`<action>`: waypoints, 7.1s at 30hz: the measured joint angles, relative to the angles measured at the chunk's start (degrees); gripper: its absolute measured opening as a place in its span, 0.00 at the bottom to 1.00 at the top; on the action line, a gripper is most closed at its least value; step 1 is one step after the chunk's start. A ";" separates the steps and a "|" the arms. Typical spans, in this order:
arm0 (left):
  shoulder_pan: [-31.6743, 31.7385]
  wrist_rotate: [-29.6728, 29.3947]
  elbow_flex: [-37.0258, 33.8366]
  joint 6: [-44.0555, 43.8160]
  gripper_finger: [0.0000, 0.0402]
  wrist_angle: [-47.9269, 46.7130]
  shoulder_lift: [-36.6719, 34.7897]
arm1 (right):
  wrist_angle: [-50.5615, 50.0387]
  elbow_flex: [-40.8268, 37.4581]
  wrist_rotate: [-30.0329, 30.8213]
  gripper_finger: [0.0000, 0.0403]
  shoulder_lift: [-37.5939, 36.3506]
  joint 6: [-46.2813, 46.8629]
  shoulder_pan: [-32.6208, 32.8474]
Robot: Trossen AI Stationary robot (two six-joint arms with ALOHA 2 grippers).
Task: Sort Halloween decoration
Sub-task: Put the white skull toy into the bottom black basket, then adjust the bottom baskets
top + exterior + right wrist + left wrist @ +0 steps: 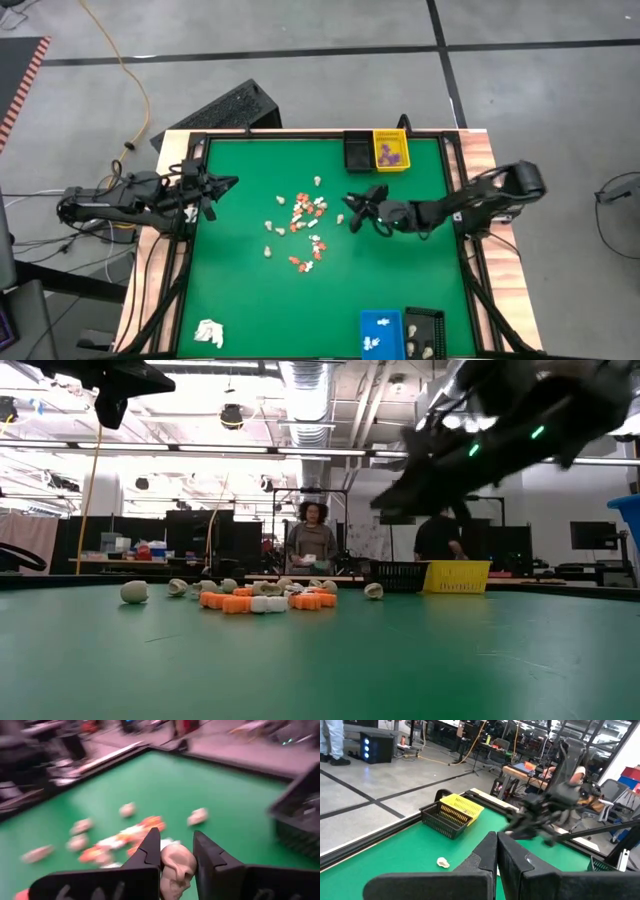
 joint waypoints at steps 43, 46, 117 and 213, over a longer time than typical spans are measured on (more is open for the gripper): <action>0.00 -2.04 0.00 -0.46 0.00 -0.30 0.03 | -72.85 31.77 -20.37 0.15 -2.57 75.13 55.03; 0.01 -2.04 0.00 -0.29 0.00 -0.30 0.04 | -74.00 33.64 -25.88 0.15 1.65 75.08 54.97; 0.02 -3.50 0.00 0.32 0.00 -3.99 0.14 | -92.38 33.51 -46.61 0.00 4.88 81.03 57.33; 0.02 -4.42 -0.04 -2.63 0.00 -9.75 0.14 | -91.62 71.92 -40.52 0.00 37.14 49.42 49.87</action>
